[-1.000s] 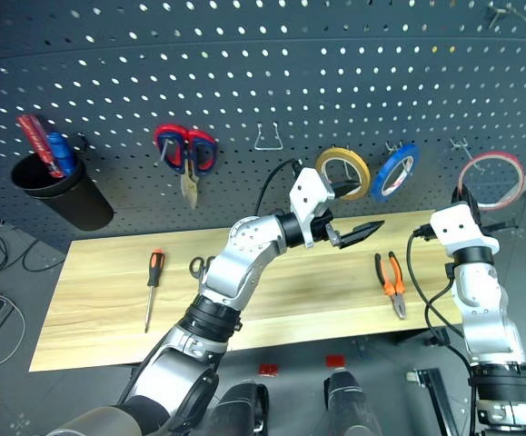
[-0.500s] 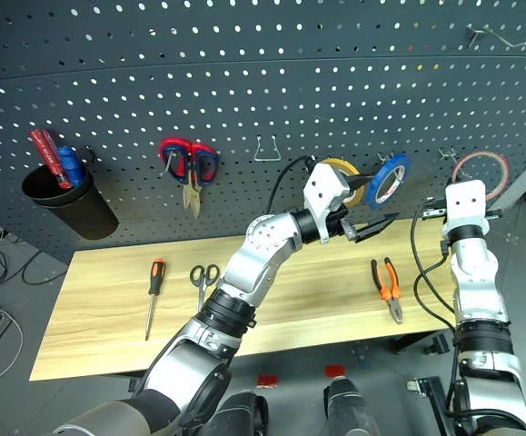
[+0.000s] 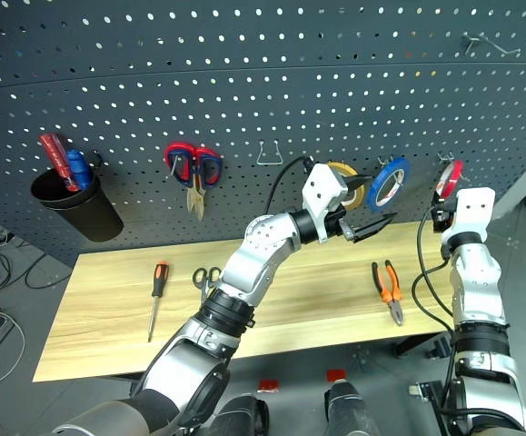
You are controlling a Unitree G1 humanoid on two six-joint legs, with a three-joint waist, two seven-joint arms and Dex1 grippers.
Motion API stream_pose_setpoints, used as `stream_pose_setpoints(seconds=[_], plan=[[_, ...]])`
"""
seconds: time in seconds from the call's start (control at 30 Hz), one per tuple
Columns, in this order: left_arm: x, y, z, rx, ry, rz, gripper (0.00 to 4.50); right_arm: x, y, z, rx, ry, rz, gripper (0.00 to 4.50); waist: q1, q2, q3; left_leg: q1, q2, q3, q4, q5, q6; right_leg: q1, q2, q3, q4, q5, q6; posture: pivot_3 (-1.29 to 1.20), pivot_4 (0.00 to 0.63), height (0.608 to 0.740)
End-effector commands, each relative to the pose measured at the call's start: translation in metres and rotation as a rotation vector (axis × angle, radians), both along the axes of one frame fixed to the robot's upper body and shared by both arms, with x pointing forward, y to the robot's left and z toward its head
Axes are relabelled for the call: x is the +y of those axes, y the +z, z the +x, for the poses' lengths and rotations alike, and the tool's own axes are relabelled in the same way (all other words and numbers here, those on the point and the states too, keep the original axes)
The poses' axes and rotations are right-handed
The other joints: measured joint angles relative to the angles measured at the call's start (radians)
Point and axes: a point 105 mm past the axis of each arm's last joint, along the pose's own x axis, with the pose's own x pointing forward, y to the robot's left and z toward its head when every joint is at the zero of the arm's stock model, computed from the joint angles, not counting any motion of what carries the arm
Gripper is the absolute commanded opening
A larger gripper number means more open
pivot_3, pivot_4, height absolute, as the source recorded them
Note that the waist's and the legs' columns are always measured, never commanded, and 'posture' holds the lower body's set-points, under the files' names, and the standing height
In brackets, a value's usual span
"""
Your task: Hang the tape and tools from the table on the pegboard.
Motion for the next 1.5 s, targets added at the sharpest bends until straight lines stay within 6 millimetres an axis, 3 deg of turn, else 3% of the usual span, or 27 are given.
stream_pose_setpoints(seconds=[0.03,0.1,0.33,0.47,0.53,0.63,0.9,1.2,1.33,1.5], plan=[[-0.002,0.008,-0.007,-0.037,-0.029,-0.02,4.5,-0.008,0.007,-0.013,-0.021,-0.041,-0.016,4.14,0.0,0.0,0.0,0.0,0.0,0.0,0.0,0.0,0.0,0.0,0.0,0.0,0.0,0.0,0.0,-0.04,0.136,0.74],[0.002,0.003,-0.008,-0.036,-0.034,-0.004,4.5,-0.007,0.0,-0.021,0.013,-0.054,-0.032,4.49,-0.002,0.0,-0.001,0.0,0.0,0.0,0.0,0.0,0.0,0.0,0.0,0.0,0.0,0.0,0.0,-0.07,0.145,0.74],[0.031,-0.037,-0.022,0.003,-0.052,0.08,4.5,0.018,-0.025,-0.06,0.171,-0.007,-0.003,4.49,-0.051,0.009,-0.009,0.0,0.001,-0.001,0.0,0.0,0.001,0.001,0.0,0.0,0.001,0.0,0.0,-0.23,0.14,0.74],[0.035,-0.047,-0.025,0.008,-0.06,0.113,4.5,0.027,-0.035,-0.064,0.254,-0.011,0.04,4.49,-0.098,0.01,-0.01,0.001,-0.001,-0.004,0.002,-0.002,0.003,0.004,-0.001,0.001,-0.001,0.0,0.0,-0.24,0.179,0.74],[0.036,-0.047,-0.025,0.016,-0.052,0.11,4.5,0.036,-0.042,-0.066,0.314,0.004,0.064,4.49,-0.111,0.011,-0.011,0.009,-0.001,-0.006,0.002,-0.003,0.005,0.014,-0.001,0.001,-0.007,0.0,0.001,-0.24,0.17,0.74],[0.038,-0.046,-0.021,0.02,-0.043,0.116,4.5,0.044,-0.047,-0.065,0.381,0.021,0.097,4.49,-0.126,0.009,-0.009,0.022,-0.001,-0.014,-0.001,-0.007,0.012,0.033,0.0,-0.002,-0.018,-0.001,0.003,-0.18,0.203,0.74],[0.073,-0.072,-0.02,0.048,0.015,0.209,4.5,0.071,-0.055,-0.059,0.545,0.092,0.163,4.49,-0.123,0.007,-0.005,0.024,-0.013,-0.024,-0.002,-0.008,0.014,0.035,-0.002,-0.003,-0.017,-0.001,0.003,-0.11,0.256,0.74],[0.108,-0.114,-0.037,0.11,0.028,0.345,4.5,0.108,-0.065,-0.057,0.721,0.216,0.253,4.49,-0.069,0.002,0.048,0.025,-0.012,-0.027,-0.001,-0.008,0.015,0.035,-0.004,-0.006,-0.016,-0.001,0.003,-0.05,0.33,0.74],[0.114,-0.116,-0.037,0.115,0.047,0.354,4.5,0.118,-0.063,-0.059,0.756,0.272,0.241,4.49,-0.043,0.001,0.079,0.023,-0.01,-0.028,0.0,-0.008,0.015,0.034,-0.005,-0.008,-0.015,-0.001,0.003,-0.04,0.355,0.74],[0.113,-0.112,-0.033,0.117,0.077,0.326,4.5,0.109,-0.074,-0.058,0.795,0.269,0.151,4.49,-0.018,0.001,0.099,0.02,-0.012,-0.032,0.001,-0.008,0.015,0.034,-0.009,-0.016,-0.016,-0.001,0.003,-0.03,0.366,0.74]])
